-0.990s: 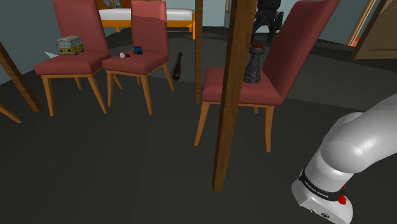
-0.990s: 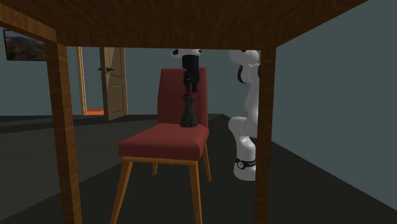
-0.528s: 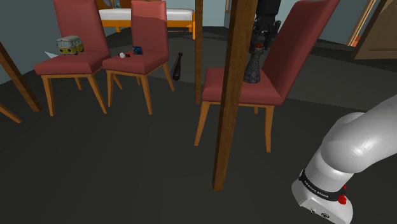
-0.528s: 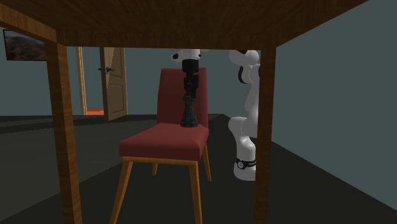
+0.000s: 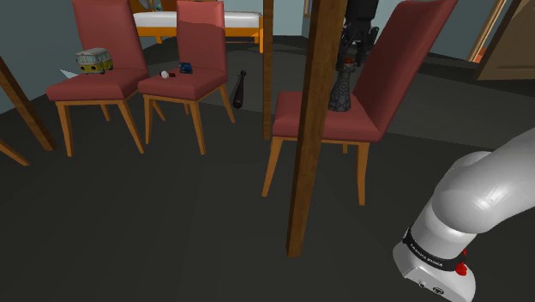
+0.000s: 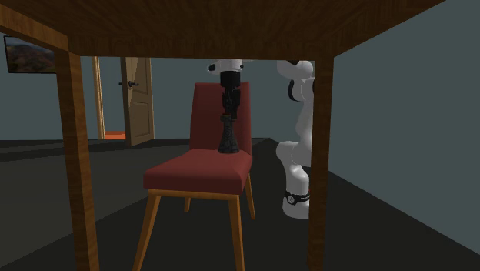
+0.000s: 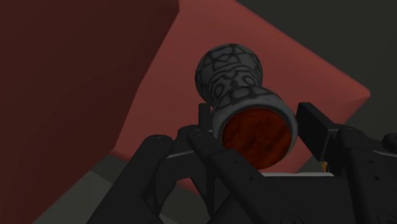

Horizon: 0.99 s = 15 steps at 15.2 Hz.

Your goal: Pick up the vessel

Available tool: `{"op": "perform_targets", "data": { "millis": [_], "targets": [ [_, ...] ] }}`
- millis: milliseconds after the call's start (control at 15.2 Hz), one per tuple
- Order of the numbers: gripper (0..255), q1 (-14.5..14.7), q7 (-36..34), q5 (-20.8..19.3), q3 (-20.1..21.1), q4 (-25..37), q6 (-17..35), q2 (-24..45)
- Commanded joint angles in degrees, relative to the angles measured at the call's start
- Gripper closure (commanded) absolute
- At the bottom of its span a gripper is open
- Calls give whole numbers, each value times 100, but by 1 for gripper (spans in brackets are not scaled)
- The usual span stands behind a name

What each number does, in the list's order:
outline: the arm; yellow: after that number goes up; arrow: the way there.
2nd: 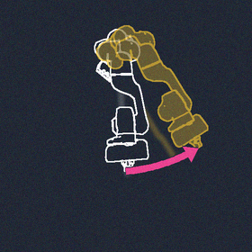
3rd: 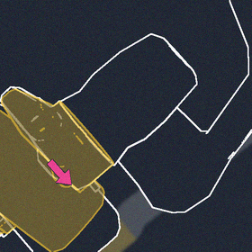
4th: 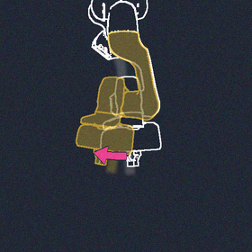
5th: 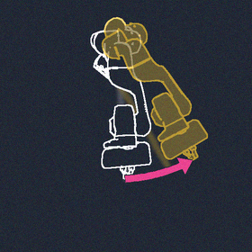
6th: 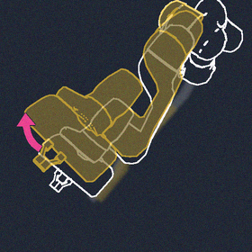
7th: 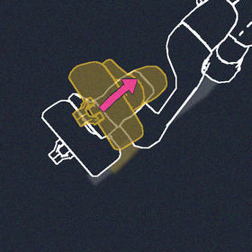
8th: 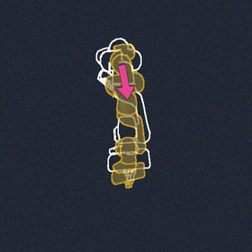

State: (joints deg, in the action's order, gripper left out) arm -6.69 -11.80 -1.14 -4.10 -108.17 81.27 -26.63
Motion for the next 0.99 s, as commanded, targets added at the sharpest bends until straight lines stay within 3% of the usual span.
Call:
{"op": "perform_targets", "data": {
  "millis": [0, 924],
  "targets": [
    [255, 2, 3, 3, -1, 168, -116, 51],
    [255, 16, 25, 34, -13, 1808, -1173, 635]
  ]
}}
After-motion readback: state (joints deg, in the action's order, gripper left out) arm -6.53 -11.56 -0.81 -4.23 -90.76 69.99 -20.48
